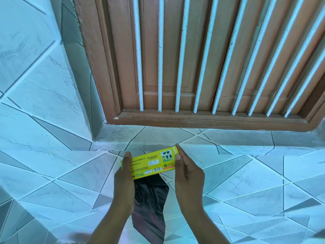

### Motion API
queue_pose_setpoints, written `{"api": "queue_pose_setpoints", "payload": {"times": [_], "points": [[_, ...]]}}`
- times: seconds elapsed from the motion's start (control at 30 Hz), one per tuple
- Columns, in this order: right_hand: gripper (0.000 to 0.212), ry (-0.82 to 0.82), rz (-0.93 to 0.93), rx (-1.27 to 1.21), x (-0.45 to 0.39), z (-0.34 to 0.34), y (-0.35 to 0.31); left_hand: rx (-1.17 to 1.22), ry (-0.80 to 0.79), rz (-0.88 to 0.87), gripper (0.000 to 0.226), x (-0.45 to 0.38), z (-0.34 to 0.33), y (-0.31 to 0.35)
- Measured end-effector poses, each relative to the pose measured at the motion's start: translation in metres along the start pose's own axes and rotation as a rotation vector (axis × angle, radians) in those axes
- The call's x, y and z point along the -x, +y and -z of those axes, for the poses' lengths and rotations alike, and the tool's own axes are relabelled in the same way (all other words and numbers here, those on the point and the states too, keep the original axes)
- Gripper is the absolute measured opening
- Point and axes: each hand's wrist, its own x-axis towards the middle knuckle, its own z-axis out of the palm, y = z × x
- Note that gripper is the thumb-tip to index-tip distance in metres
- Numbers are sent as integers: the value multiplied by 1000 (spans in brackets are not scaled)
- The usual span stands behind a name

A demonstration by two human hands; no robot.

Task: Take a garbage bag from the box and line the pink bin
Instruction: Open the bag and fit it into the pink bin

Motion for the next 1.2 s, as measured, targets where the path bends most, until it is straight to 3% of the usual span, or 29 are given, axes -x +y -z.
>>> {"api": "queue_pose_setpoints", "payload": {"times": [0.2,0.33,0.47,0.6,0.7,0.8,1.03,1.2], "points": [[48,-174,19,43,0,-7,5,-70,42,-118,55,-3,-5,9],[61,-275,-27,-74,-25,1,6,-210,-86,-165,81,-17,-2,13],[76,-441,7,75,-63,13,-2,-200,-228,-81,84,-36,0,31],[61,-305,37,193,-90,0,5,-61,-239,44,76,-52,2,50],[60,-185,1,317,-110,-10,9,-105,-98,31,47,-57,2,49],[60,-182,-16,488,-127,-18,10,-155,-39,-51,21,-52,8,40],[52,-146,-22,810,-126,-34,6,-208,-88,-29,22,-41,27,28],[56,-142,-1,604,-102,-29,-2,-185,-116,-28,21,-20,50,34]]}}
